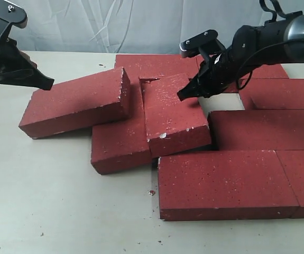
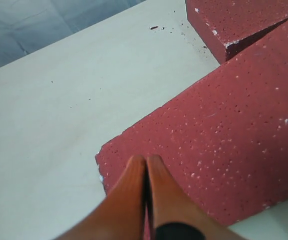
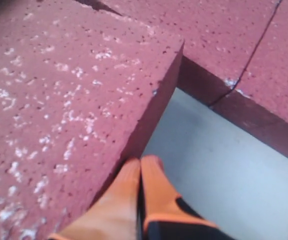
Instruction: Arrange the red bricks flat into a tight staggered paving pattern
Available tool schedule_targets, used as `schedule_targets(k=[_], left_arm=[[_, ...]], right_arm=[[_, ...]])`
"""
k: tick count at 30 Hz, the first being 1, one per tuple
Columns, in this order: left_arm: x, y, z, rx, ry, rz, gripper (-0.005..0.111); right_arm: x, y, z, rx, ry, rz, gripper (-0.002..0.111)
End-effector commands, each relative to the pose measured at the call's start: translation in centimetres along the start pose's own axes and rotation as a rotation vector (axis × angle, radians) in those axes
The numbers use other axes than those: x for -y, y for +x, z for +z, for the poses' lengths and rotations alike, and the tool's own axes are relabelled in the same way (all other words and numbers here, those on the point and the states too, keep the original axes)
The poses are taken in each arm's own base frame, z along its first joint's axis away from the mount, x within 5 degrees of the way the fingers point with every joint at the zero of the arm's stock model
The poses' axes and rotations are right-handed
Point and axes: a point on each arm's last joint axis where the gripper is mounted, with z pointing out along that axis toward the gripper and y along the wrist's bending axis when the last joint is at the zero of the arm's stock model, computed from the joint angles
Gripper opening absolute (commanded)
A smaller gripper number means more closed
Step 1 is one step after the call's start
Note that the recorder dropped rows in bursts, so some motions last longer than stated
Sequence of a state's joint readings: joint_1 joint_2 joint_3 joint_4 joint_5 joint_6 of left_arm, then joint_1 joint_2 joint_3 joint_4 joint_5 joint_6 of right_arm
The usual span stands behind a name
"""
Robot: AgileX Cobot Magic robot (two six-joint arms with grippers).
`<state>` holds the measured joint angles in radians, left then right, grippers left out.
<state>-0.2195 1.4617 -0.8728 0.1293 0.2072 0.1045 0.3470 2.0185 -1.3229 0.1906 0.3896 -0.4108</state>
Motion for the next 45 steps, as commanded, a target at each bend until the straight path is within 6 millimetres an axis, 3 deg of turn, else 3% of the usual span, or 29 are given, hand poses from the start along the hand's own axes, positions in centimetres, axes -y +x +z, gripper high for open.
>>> schedule_targets(k=[1,12,18,23,27,28,30,35,45], left_arm=[[0.1,-0.3,0.0,0.021,0.002,0.0,0.0],[0.1,-0.4,0.0,0.03,0.001,-0.003,0.0],[0.1,-0.4,0.0,0.034,0.001,-0.003,0.0],[0.1,-0.6,0.0,0.053,-0.001,-0.003,0.0],[0.1,-0.8,0.1,0.081,-0.004,-0.003,0.0],[0.1,-0.8,0.5,0.089,-0.003,-0.003,0.0],[0.2,-0.6,1.3,0.095,0.0,0.0,0.0],[0.5,-0.4,3.6,0.081,0.011,0.017,0.0],[2.3,-1.5,9.1,0.034,0.059,0.068,0.0]], right_arm=[[-1.8,-0.9,-0.2,0.012,-0.025,-0.044,-0.001],[-7.7,-2.9,-0.2,0.118,-0.072,-0.195,-0.001],[-11.6,-3.5,1.1,0.235,-0.077,-0.314,-0.001],[-10.2,-3.6,-0.2,0.193,-0.023,-0.476,-0.001],[-7.9,-3.6,-4.4,0.09,-0.044,-0.364,-0.001],[-8.4,-3.2,-5.6,0.032,-0.112,-0.315,-0.001],[-10.0,-2.8,-6.1,-0.002,-0.226,-0.37,-0.001],[-15.5,-0.9,-5.5,-0.032,-0.588,-0.695,-0.001],[-21.4,0.5,-3.5,-0.062,-0.702,-0.856,-0.001]])
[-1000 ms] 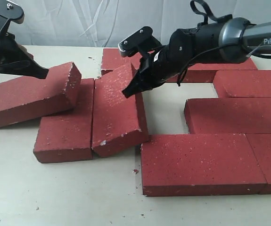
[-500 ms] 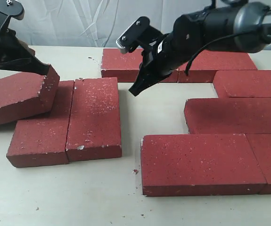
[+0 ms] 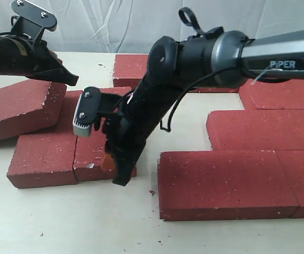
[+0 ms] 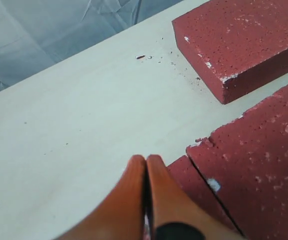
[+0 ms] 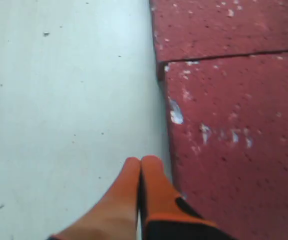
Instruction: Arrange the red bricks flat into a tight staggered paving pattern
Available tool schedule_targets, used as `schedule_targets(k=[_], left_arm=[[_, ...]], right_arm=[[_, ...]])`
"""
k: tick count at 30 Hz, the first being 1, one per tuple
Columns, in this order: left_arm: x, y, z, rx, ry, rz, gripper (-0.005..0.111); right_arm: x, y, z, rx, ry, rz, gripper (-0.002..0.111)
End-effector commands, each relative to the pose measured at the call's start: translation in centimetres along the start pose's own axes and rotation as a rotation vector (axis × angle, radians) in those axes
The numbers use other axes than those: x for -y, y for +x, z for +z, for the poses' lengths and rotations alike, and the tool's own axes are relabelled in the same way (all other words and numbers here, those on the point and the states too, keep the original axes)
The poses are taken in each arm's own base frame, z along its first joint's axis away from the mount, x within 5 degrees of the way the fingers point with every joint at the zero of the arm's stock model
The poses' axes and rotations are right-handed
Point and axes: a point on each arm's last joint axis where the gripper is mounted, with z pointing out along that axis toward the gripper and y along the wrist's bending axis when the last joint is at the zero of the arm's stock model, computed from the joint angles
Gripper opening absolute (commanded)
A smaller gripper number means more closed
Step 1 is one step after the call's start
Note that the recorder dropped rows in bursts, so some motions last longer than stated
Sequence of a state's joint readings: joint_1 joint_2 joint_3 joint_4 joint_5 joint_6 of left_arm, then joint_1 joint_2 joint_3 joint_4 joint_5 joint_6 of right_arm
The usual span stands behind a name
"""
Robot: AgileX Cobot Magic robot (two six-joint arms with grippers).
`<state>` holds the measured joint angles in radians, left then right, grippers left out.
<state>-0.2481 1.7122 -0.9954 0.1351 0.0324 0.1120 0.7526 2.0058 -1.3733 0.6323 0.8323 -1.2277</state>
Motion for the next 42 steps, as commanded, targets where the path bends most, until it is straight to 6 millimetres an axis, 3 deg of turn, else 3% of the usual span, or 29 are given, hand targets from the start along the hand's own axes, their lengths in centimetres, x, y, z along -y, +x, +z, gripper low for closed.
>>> schedule_targets(k=[1,10,18,30,38,42], left_arm=[[1.3,-0.2,3.0,-0.022,0.033,0.041,0.0],[1.9,-1.5,7.8,-0.064,0.047,0.08,0.0],[2.0,-1.3,10.8,-0.135,0.052,0.068,0.0],[4.0,-0.6,13.2,-0.192,0.089,0.062,0.0],[4.3,-0.3,13.1,-0.237,0.097,0.065,0.0],[4.2,-0.1,13.0,-0.264,0.097,0.067,0.0]], right_arm=[[-0.9,-1.1,1.1,-0.012,-0.045,-0.056,-0.001],[-0.2,0.8,2.7,-0.184,-0.038,-0.176,-0.001],[0.7,1.0,3.6,-0.176,0.025,-0.205,-0.001],[0.7,1.0,3.6,-0.178,0.029,-0.209,-0.001],[1.2,1.5,3.4,-0.237,0.069,-0.271,-0.001],[2.0,1.7,3.2,-0.238,0.138,-0.22,-0.001]])
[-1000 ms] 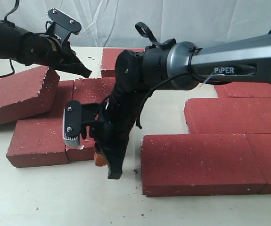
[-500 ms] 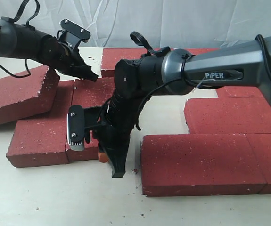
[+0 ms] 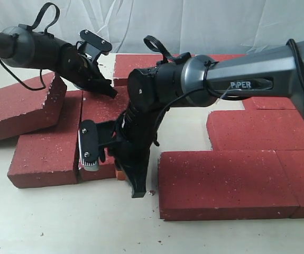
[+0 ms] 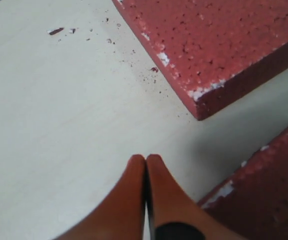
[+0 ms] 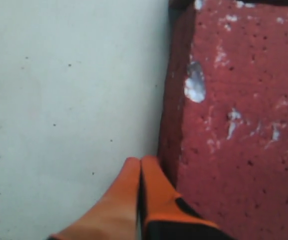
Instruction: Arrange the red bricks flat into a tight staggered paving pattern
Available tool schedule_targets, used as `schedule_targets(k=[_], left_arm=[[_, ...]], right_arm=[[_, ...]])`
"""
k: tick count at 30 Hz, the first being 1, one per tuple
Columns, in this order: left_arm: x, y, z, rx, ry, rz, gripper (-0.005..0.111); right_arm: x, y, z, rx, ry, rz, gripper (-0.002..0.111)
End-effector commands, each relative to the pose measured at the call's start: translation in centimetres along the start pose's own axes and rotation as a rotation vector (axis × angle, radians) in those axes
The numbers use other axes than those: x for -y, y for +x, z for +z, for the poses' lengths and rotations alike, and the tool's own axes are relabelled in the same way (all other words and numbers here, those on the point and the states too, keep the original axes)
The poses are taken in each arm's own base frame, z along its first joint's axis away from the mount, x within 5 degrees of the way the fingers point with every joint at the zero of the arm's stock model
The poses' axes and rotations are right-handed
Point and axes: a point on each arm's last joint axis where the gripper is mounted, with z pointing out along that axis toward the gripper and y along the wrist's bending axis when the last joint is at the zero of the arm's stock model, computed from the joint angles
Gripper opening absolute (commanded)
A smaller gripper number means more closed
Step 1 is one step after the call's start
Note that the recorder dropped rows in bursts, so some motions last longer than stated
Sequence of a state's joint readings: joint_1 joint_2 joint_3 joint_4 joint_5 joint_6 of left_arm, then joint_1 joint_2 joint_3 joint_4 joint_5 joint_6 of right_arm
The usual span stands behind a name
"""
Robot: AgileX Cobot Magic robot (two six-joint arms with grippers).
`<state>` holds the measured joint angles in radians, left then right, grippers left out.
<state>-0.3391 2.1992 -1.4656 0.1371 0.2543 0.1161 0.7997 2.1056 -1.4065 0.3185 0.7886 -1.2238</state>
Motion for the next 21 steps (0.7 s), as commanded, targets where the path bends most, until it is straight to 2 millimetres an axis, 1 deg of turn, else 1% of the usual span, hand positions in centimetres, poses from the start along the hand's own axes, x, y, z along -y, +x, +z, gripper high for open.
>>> schedule_targets(k=[1,5,8,10,12,15,21], left_arm=[[0.1,0.1,-0.5,-0.043,0.007,-0.005,0.0],[-0.2,-0.7,-2.0,-0.032,0.0,-0.007,0.0],[-0.4,-1.3,-3.1,-0.025,-0.003,-0.012,0.0],[-0.4,-1.3,-3.3,-0.034,-0.002,-0.012,0.0],[-0.4,-1.2,-3.3,-0.043,-0.001,-0.012,0.0],[-0.4,-1.1,-3.3,-0.056,0.0,-0.01,0.0],[-0.4,-0.9,-3.4,-0.081,0.002,-0.008,0.0]], right_arm=[[1.2,0.6,-0.4,-0.015,0.095,0.023,-0.001],[1.7,1.1,-1.7,-0.031,0.139,0.073,-0.001],[2.3,1.8,-3.3,-0.032,0.189,0.154,-0.001],[2.8,2.5,-4.2,-0.027,0.217,0.214,-0.001],[3.4,3.4,-4.9,-0.026,0.238,0.27,-0.001],[4.4,5.4,-6.0,-0.029,0.272,0.374,-0.001],[6.1,9.1,-7.2,-0.025,0.329,0.513,-0.001]])
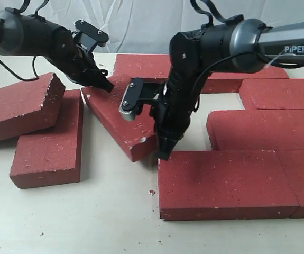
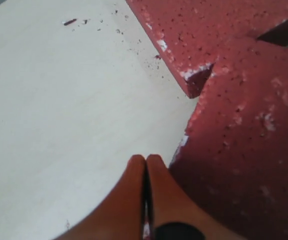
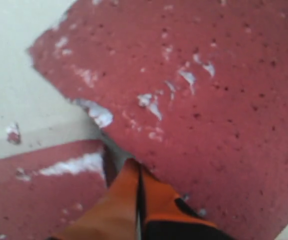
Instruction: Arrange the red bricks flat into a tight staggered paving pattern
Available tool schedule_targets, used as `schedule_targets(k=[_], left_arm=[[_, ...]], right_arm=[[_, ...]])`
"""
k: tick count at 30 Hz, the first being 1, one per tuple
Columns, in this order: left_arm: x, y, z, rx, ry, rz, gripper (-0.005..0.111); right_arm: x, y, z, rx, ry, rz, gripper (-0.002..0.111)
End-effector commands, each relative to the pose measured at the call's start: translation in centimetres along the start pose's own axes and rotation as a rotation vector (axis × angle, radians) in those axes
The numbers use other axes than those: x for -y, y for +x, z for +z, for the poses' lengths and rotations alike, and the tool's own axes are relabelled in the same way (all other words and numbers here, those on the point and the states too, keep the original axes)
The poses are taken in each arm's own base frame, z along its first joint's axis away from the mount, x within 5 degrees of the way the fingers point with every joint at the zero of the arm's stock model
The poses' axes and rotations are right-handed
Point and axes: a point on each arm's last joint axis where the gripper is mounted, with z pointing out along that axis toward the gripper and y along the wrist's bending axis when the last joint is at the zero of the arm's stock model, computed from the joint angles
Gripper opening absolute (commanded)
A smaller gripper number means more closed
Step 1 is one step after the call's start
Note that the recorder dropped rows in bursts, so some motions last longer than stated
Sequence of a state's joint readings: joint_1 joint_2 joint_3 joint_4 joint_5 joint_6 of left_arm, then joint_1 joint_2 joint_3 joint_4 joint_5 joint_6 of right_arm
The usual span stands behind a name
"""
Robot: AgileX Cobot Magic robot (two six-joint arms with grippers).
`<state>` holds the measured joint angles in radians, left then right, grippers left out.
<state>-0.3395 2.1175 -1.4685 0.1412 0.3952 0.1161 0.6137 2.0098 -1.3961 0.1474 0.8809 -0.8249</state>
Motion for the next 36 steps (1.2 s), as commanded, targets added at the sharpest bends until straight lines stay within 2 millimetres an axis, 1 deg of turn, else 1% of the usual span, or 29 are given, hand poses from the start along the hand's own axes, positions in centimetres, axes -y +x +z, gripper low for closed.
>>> schedule_targets(k=[1,6,10,15,17,19,22,24,26,28,31,34,36], left_arm=[[0.1,0.1,-0.3,-0.026,0.008,-0.008,0.0],[0.0,0.4,-0.3,-0.053,0.001,0.013,0.0],[-0.1,0.2,-0.9,-0.059,-0.001,0.013,0.0],[-0.2,0.2,-2.0,-0.088,0.0,0.009,0.0],[-0.2,0.2,-2.4,-0.108,0.003,0.004,0.0],[-0.3,0.3,-3.0,-0.135,0.003,0.004,0.0],[-0.4,0.2,-4.2,-0.16,0.008,-0.007,0.0],[-0.2,0.0,-4.9,-0.155,0.028,-0.027,0.0],[0.2,0.2,-5.0,-0.15,0.067,-0.002,0.0],[0.6,0.6,-4.7,-0.158,0.098,0.017,0.0],[0.7,0.7,-4.1,-0.147,0.106,0.005,0.0],[0.7,0.3,-3.8,-0.094,0.104,-0.018,0.0],[0.7,0.3,-3.3,-0.077,0.101,-0.023,0.0]], right_arm=[[4.4,1.3,-1.4,0.123,0.205,0.106,-0.001],[6.8,3.7,-1.9,0.128,0.238,0.229,-0.001],[8.0,5.1,-2.2,0.144,0.259,0.338,-0.001],[8.7,6.1,-2.4,0.137,0.268,0.405,-0.001],[8.7,6.5,-2.5,0.115,0.253,0.432,-0.001],[8.2,6.6,-3.1,0.107,0.226,0.448,-0.001],[7.3,6.4,-4.8,0.122,0.176,0.48,-0.001],[6.3,5.6,-6.2,0.186,0.115,0.512,-0.001],[5.2,4.9,-6.7,0.212,0.041,0.479,-0.001],[3.9,4.3,-6.1,0.214,-0.037,0.386,-0.001],[2.5,3.6,-4.2,0.204,-0.111,0.282,-0.001],[1.6,2.2,-3.0,0.205,-0.105,0.186,-0.001],[1.3,1.5,-2.2,0.206,-0.099,0.154,-0.001]])
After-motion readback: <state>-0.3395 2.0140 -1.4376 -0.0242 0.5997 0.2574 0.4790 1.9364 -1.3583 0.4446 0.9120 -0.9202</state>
